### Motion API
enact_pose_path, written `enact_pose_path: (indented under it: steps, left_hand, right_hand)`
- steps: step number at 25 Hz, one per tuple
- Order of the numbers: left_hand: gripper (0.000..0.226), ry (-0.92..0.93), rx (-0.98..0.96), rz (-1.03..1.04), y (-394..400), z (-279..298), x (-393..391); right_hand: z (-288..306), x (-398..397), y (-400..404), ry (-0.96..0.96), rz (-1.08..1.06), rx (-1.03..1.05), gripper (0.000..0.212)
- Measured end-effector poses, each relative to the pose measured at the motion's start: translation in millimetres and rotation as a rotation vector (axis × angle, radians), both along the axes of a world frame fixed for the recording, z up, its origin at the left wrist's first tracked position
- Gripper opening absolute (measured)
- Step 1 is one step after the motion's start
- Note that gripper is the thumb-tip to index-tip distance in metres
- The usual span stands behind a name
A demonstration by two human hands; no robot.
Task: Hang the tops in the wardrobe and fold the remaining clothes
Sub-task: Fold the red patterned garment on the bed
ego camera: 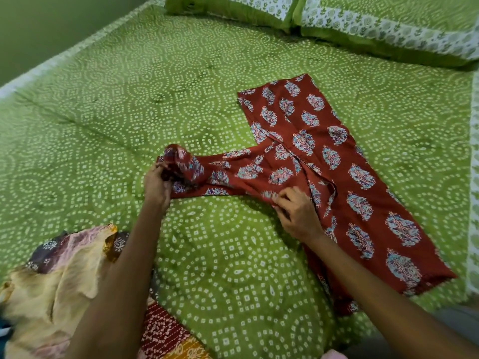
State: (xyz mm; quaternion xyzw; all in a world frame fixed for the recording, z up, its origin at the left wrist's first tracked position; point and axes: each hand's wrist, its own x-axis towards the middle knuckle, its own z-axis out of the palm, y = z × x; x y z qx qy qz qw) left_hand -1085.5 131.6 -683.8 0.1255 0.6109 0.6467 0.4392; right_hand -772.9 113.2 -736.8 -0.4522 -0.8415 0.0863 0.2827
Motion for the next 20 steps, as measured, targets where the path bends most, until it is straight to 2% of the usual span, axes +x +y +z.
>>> enact_pose_path:
  steps: [2,3,4,7,8,10,11,12,13,14,15,17,20]
  left_hand:
    - [0.030,-0.136,0.016,0.080,-4,0,-10]
    - [0.029,-0.079,-0.002,0.070,-1,-1,-16]
    - [0.029,0.116,-0.047,0.021,1,1,-22]
    - [0.049,1.054,-0.277,-0.246,7,-1,-20]
    - [0.057,1.239,-0.349,-0.324,7,2,-8]
    - [0.068,1.383,-0.498,-0.485,9,5,22]
    - [0.066,1.402,-0.537,-0.513,9,1,30]
    - [0.054,1.376,-0.494,-0.519,7,-4,34]
    - [0.034,1.270,-0.373,-0.491,4,-6,31]
    - [0.014,1.081,-0.269,-0.455,-2,-10,23]
    - [0.006,0.895,-0.170,-0.408,-10,-16,11]
    - [0.012,0.611,-0.079,-0.354,-24,-26,-13]
    - [0.025,0.336,-0.058,-0.276,-24,-37,-35]
  right_hand:
    - [-1,10,-4,-0.095,0.099,-0.032,0.032]
    - [2,12,-2,-0.093,0.114,-0.067,0.032]
    - [6,10,3,-0.055,0.114,-0.102,0.031]
    - [23,-11,32,0.100,0.008,-0.147,0.035]
    - [26,-18,45,0.116,-0.044,-0.155,0.032]
    - [30,-29,71,0.046,-0.117,-0.255,0.022]
    - [31,-34,81,-0.036,-0.119,-0.345,0.026]
    - [30,-37,91,-0.123,-0.102,-0.425,0.033]
    - [30,-41,97,-0.206,-0.083,-0.477,0.039]
    - [30,-43,102,-0.267,-0.071,-0.490,0.044]
    - [30,-45,106,-0.323,-0.065,-0.493,0.048]
    - [33,-49,111,-0.384,-0.056,-0.483,0.052]
    - [39,-53,118,-0.405,-0.064,-0.483,0.040]
